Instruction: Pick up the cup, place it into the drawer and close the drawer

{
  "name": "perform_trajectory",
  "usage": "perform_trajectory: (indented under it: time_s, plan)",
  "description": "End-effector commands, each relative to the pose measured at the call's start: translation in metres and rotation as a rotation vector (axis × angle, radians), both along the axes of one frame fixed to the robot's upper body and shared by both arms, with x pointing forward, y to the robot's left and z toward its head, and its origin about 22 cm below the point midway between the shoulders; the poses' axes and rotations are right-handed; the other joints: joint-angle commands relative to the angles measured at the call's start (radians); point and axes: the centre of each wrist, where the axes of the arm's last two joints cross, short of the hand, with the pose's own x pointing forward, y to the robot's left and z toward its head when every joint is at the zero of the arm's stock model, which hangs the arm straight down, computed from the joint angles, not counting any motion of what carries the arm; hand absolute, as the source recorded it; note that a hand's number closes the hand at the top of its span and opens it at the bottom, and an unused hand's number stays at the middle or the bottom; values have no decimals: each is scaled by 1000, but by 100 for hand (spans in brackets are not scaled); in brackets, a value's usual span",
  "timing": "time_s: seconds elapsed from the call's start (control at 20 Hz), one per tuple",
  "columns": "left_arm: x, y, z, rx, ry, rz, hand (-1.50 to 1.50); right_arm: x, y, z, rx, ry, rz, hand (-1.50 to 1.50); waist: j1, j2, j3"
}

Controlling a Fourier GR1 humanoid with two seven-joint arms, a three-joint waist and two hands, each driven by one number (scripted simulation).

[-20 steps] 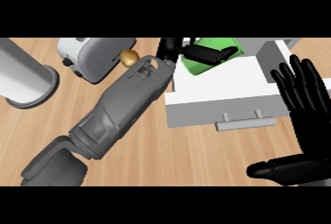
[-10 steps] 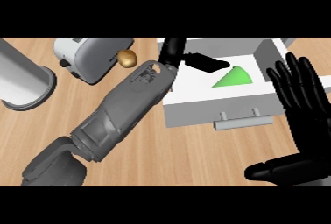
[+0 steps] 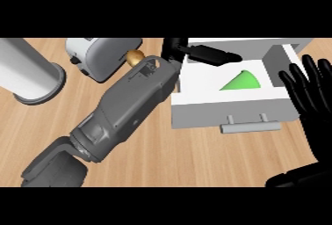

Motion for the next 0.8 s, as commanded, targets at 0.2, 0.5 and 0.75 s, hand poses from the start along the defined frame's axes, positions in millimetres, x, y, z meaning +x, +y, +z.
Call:
perform_trajectory:
  time_s: [0.2,0.5,0.75]
  plan:
    - [3,36,1,-130,3,-1,-150,-11,-15,-10,-128,-2,65,150,65,-16,-1]
    - [-2,86,2,-189,51,96,-150,-20,-36,18,-318,-18,33,150,80,-23,-1]
    - [-34,122,-22,-205,100,96,-150,-22,-20,6,-466,14,18,150,107,-27,-1]
